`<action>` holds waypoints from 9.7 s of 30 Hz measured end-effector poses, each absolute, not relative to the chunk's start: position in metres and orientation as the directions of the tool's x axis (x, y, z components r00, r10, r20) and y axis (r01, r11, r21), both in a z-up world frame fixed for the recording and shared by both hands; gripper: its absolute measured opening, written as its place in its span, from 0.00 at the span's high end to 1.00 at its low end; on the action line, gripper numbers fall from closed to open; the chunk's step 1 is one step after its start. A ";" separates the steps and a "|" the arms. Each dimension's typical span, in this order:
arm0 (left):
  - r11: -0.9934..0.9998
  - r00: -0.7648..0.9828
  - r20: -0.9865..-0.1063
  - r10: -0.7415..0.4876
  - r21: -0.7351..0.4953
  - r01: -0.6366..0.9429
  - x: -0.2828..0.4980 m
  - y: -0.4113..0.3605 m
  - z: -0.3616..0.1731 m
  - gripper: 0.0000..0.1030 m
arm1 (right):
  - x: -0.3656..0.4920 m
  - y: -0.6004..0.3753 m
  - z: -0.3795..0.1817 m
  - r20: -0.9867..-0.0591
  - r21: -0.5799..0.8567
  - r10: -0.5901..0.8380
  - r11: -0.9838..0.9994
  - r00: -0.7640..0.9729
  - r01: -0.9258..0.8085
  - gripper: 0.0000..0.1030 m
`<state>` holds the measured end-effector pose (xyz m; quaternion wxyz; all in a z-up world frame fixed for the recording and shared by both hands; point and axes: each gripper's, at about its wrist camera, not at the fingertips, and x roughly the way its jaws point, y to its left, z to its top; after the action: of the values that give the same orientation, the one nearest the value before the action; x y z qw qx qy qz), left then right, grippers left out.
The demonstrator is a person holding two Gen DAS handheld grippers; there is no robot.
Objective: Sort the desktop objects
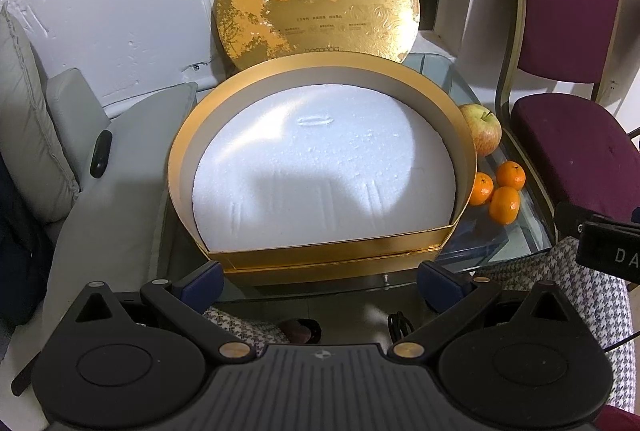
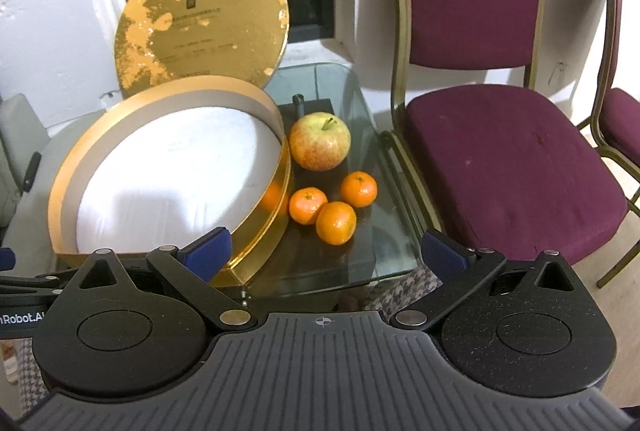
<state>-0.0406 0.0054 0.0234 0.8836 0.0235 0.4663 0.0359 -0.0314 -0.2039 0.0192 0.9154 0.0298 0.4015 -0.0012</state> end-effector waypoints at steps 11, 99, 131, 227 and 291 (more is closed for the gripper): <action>0.996 0.557 -0.826 0.086 0.074 -0.044 -0.038 0.005 0.021 0.01 | -0.036 -0.207 0.020 -0.744 0.060 0.018 0.997 0.668 0.039 0.00; 0.991 0.455 -0.884 0.103 0.133 0.033 0.039 -0.018 -0.020 0.07 | 0.056 -0.250 -0.069 -0.787 0.205 0.188 0.978 0.588 -0.039 0.02; 0.982 0.411 -0.900 0.146 0.182 0.050 0.050 -0.028 -0.036 0.11 | 0.102 -0.268 -0.126 -0.801 0.321 0.377 0.926 0.464 -0.199 0.24; 0.920 0.459 -0.855 0.240 0.048 -0.390 -0.033 0.150 -0.024 0.04 | 0.111 0.035 -0.099 -0.912 -0.006 0.239 0.804 0.333 -0.594 0.54; 0.971 0.504 -0.841 0.199 0.237 0.012 -0.011 0.003 0.002 0.02 | 0.003 -0.189 -0.011 -0.766 0.239 0.346 0.936 0.542 -0.260 0.40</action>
<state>-0.0113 0.0032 0.0021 0.8606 0.1064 0.4951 0.0544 0.0026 -0.1887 -0.0112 0.8768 0.0486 0.4462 0.1727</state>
